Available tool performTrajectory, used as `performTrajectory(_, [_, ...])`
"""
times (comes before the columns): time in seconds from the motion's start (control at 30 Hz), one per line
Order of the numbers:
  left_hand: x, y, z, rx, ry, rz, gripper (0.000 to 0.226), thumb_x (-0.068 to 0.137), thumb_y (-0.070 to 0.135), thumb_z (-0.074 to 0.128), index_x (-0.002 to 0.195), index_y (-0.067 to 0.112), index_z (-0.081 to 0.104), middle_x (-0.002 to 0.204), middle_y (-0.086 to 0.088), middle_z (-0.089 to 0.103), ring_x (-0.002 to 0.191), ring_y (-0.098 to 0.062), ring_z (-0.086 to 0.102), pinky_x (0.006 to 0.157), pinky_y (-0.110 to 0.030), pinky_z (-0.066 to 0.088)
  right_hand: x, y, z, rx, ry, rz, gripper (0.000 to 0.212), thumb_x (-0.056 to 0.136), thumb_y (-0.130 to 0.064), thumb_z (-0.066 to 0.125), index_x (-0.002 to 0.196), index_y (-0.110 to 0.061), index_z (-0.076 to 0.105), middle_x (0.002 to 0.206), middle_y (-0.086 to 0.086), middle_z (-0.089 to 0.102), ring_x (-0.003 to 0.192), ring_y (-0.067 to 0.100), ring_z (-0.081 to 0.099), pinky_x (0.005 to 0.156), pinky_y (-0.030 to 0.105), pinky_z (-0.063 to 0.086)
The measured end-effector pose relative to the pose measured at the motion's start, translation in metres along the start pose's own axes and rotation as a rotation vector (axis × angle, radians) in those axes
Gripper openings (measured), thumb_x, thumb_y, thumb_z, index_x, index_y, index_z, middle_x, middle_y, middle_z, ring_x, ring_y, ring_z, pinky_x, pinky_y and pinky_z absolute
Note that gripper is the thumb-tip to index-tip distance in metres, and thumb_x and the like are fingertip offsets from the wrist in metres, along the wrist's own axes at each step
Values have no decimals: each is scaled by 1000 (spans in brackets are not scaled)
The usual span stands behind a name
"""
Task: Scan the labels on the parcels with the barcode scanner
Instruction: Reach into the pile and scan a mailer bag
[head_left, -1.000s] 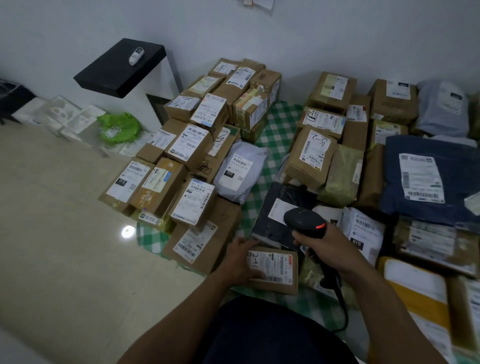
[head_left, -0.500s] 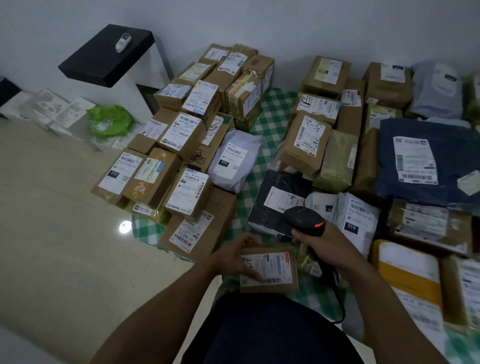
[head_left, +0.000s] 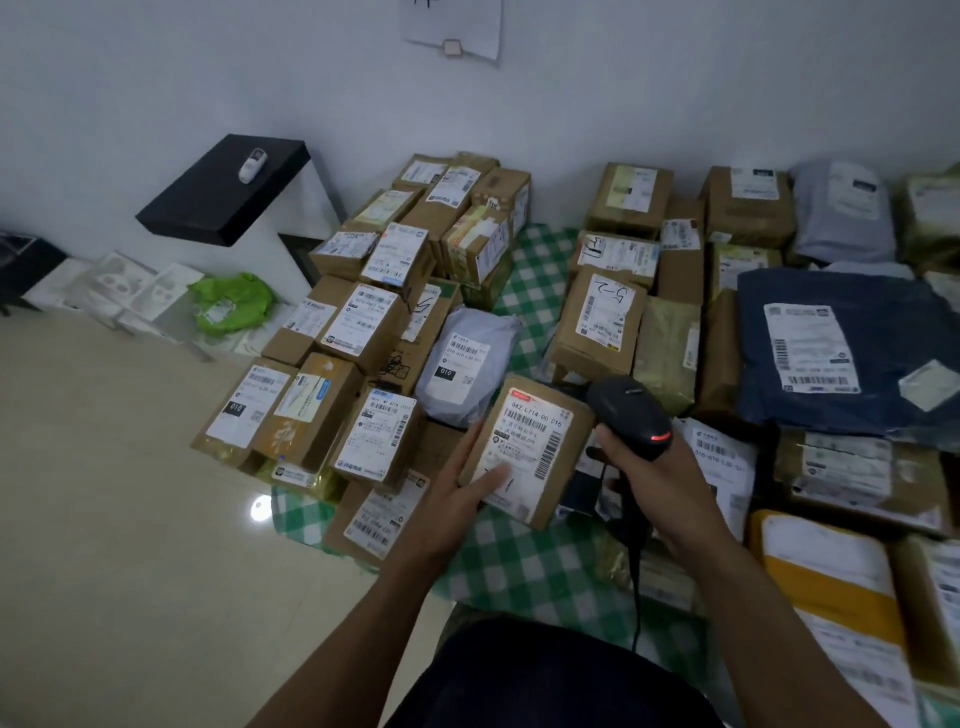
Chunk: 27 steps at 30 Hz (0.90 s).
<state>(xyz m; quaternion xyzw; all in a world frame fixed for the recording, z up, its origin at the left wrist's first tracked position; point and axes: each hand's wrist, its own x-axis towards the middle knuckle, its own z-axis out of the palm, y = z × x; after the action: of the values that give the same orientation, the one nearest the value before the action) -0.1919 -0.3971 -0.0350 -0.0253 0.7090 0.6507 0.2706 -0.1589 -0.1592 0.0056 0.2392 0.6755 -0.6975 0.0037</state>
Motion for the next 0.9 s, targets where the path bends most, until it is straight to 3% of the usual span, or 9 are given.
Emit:
performTrajectory(0.07, [1, 4, 8, 81, -51, 7, 76, 94, 35, 72, 144, 70, 27, 135, 17, 65, 122, -8, 65, 107, -47, 50, 1, -5, 0, 9, 17, -15, 46, 86, -40, 81, 129, -43, 64, 121, -20, 72, 116, 8, 67, 102, 50, 55])
performTrajectory(0.1, [0, 8, 13, 139, -75, 23, 83, 95, 33, 71, 143, 74, 17, 135, 23, 62, 121, 3, 62, 107, -38, 51, 2, -7, -1, 0, 19, -18, 46, 86, -41, 82, 128, -44, 64, 120, -22, 72, 117, 8, 66, 102, 52, 55])
performTrajectory(0.17, [-1, 16, 24, 247, -98, 78, 90, 99, 28, 69, 150, 63, 5, 131, 32, 52, 111, 26, 52, 91, -9, 50, 4, -11, 0, -18, 9, -28, 42, 87, -39, 82, 125, -45, 65, 111, -23, 74, 107, 6, 69, 99, 53, 57])
performTrajectory(0.23, [-1, 22, 30, 273, -94, 141, 98, 98, 20, 70, 157, 49, -3, 132, 28, 50, 108, 30, 50, 80, -2, 47, 5, -17, 0, -20, -12, -35, 42, 88, -36, 81, 126, -43, 65, 107, -22, 75, 100, 4, 70, 96, 52, 59])
performTrajectory(0.4, [12, 30, 35, 210, 18, 206, 95, 97, 12, 70, 143, 63, 4, 127, 26, 58, 111, 16, 60, 80, -11, 53, 8, -24, -3, -36, -26, -59, 45, 88, -36, 82, 130, -39, 65, 112, -23, 74, 103, 0, 70, 93, 43, 61])
performTrajectory(0.53, [38, 36, 34, 242, 235, 254, 107, 93, 21, 76, 160, 52, -2, 144, 13, 57, 124, 2, 60, 95, -29, 58, 12, -32, -9, -139, -103, -41, 41, 90, -35, 79, 129, -28, 67, 101, -10, 78, 89, 11, 76, 76, 36, 62])
performTrajectory(0.6, [49, 41, 33, 245, 308, 249, 111, 89, 36, 79, 160, 50, -5, 147, 8, 55, 125, -3, 59, 98, -37, 58, 11, -37, -7, -176, -148, -39, 37, 92, -33, 77, 126, -24, 67, 94, -7, 78, 77, 13, 76, 65, 26, 56])
performTrajectory(0.77, [79, 25, 25, 251, 391, 222, 119, 68, 82, 71, 152, 65, -11, 151, -10, 49, 132, -28, 56, 105, -57, 51, 8, -51, 4, -245, -245, -44, 26, 94, -32, 76, 119, -27, 68, 89, -2, 78, 62, 11, 68, 57, 18, 51])
performTrajectory(0.9, [68, 43, 32, 314, 406, 183, 115, 84, 55, 78, 157, 56, -11, 151, -18, 39, 132, -34, 52, 109, -49, 47, 8, -58, 10, -282, -288, -44, 23, 94, -32, 76, 116, -33, 68, 86, 0, 77, 62, 13, 69, 57, 21, 54])
